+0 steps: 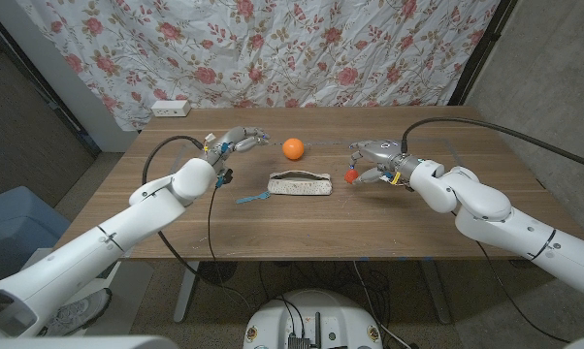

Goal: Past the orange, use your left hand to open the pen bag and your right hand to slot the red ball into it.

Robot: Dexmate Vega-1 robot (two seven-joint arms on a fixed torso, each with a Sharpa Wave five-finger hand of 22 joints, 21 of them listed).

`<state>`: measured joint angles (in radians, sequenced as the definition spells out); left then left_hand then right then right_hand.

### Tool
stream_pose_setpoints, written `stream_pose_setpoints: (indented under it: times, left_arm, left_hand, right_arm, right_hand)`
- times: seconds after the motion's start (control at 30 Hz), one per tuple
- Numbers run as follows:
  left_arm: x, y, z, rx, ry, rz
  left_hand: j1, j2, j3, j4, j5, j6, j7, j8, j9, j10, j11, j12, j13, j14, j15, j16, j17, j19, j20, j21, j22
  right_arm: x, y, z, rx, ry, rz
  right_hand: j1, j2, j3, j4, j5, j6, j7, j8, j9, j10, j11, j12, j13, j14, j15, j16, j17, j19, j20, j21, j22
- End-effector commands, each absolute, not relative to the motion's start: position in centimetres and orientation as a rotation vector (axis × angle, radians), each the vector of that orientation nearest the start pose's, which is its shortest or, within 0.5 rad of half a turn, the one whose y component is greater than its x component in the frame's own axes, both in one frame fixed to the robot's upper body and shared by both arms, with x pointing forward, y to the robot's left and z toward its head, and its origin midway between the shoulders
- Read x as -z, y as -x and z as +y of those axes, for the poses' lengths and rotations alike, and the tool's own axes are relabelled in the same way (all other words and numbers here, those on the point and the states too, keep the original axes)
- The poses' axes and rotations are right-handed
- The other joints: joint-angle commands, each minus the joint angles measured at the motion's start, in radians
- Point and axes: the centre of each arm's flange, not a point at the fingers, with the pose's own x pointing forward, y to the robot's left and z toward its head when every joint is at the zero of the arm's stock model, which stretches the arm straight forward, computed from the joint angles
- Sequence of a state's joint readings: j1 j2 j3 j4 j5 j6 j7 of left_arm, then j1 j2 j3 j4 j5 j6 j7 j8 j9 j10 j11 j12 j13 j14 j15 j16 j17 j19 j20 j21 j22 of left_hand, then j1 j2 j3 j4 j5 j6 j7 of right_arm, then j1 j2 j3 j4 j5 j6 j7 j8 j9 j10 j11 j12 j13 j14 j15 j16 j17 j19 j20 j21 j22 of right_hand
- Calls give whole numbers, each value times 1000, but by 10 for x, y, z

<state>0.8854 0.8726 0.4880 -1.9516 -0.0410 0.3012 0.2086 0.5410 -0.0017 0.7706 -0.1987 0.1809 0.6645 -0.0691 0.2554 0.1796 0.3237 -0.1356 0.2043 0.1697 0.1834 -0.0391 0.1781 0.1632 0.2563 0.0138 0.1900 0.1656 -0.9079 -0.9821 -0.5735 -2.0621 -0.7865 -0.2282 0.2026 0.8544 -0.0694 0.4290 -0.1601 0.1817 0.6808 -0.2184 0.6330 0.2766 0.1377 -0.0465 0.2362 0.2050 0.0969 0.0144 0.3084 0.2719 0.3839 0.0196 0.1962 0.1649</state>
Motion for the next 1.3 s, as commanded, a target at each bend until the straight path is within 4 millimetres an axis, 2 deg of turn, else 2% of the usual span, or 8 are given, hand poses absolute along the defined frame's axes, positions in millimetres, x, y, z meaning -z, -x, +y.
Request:
stream_pose_setpoints:
  times: [0.03,0.27,0.6,0.87,0.9,0.97,1.3]
  left_arm:
    - [-39,-553,231,-48,-1031,-572]
    - [-42,-548,218,-51,-1121,-577]
    - [-47,-543,202,-44,-1214,-581]
    - [-54,-535,186,-88,-1329,-549]
    - [-55,-534,183,-89,-1349,-546]
    - [-57,-533,179,-83,-1369,-536]
    - [-61,-530,163,-116,-1481,-538]
  left_hand:
    - [67,-19,-13,2,3,46,2,5,4,35,-4,7,6,47,-39,11,2,43,-15,15,6]
    - [99,-27,-22,3,3,74,-2,7,5,46,-11,5,6,71,-43,12,3,56,-20,15,7]
    - [121,-34,-30,4,2,81,-3,3,5,54,-19,4,6,74,-40,9,3,51,-9,11,7]
    - [161,-47,-51,8,2,96,-11,-8,6,59,-24,-3,6,80,-35,4,4,43,-1,4,7]
    - [170,-49,-56,9,2,112,-19,-6,6,72,-37,0,6,84,-40,5,4,45,-5,4,7]
    - [179,-52,-63,9,2,128,-26,-4,6,77,-42,0,6,90,-44,6,4,47,-7,4,7]
    - [209,-59,-81,10,2,165,-43,-5,6,80,-44,-6,6,99,-49,5,4,41,-7,1,6]
  right_arm:
    - [4,-538,-211,-77,1783,-625]
    - [3,-533,-217,-69,1765,-613]
    - [0,-528,-224,-65,1722,-609]
    - [-1,-524,-230,-66,1675,-610]
    - [-1,-523,-231,-63,1667,-609]
    - [0,-523,-231,-64,1658,-608]
    - [2,-523,-233,-50,1641,-608]
  right_hand:
    - [3,10,-4,2,7,14,-1,6,5,10,0,-1,-1,11,-3,3,3,11,-2,-1,3]
    - [5,10,-5,1,7,17,-2,8,5,10,2,-3,-1,10,-1,3,3,9,-1,-2,3]
    - [6,10,-7,1,7,16,-2,9,5,10,2,-5,-1,7,0,2,4,8,-1,-3,3]
    - [6,11,-9,2,6,15,-2,9,5,10,4,-7,-1,8,1,2,5,7,1,-5,3]
    - [6,11,-9,2,6,15,-2,9,5,10,4,-8,-1,8,2,2,5,6,1,-5,3]
    - [6,11,-9,2,6,15,-2,9,5,10,4,-8,-1,7,1,2,5,6,1,-5,3]
    - [5,12,-12,3,6,14,-2,9,5,10,3,-11,-1,5,0,1,7,6,1,-5,3]
